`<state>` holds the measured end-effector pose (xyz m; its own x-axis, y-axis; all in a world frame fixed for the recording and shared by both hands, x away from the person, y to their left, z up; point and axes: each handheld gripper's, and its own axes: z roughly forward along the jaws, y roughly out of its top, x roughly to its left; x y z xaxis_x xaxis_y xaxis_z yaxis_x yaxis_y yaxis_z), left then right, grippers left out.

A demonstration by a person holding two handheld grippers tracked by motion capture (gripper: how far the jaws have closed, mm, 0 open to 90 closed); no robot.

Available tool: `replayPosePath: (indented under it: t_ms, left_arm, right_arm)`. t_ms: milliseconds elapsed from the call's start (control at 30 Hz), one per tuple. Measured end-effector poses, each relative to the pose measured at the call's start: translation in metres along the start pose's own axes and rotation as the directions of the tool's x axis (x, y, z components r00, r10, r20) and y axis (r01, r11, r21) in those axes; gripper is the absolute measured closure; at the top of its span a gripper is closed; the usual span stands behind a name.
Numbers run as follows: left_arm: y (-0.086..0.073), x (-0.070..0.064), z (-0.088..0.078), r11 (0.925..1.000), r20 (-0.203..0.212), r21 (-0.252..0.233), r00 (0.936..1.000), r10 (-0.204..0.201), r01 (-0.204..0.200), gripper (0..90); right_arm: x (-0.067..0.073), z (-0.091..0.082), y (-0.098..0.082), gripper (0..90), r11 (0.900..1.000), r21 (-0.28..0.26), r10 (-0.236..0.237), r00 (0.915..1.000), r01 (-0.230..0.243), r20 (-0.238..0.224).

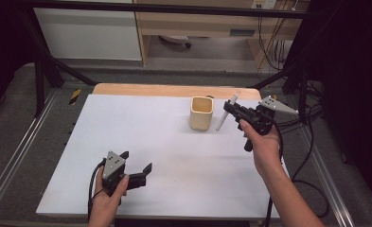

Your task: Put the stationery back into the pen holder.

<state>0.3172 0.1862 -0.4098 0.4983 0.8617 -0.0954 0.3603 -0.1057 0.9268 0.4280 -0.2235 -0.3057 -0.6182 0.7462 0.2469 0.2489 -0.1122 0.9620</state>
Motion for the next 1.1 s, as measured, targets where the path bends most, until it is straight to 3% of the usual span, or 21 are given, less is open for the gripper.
replayPosePath:
  t_ms: [433,1100]
  left_arm:
    - [0.000,0.001,0.000,1.0000,-0.001,0.009,1.0000,-0.003,0.003,5.1]
    - [0.000,0.001,0.001,1.0000,0.004,0.006,1.0000,-0.004,0.004,5.2]
  right_arm:
    - [0.001,0.019,0.016,78.1,0.998,0.019,-0.056,0.9980,0.055,0.031]
    - [-0.005,0.049,0.035,78.1,0.995,0.030,-0.101,0.9916,0.099,0.080]
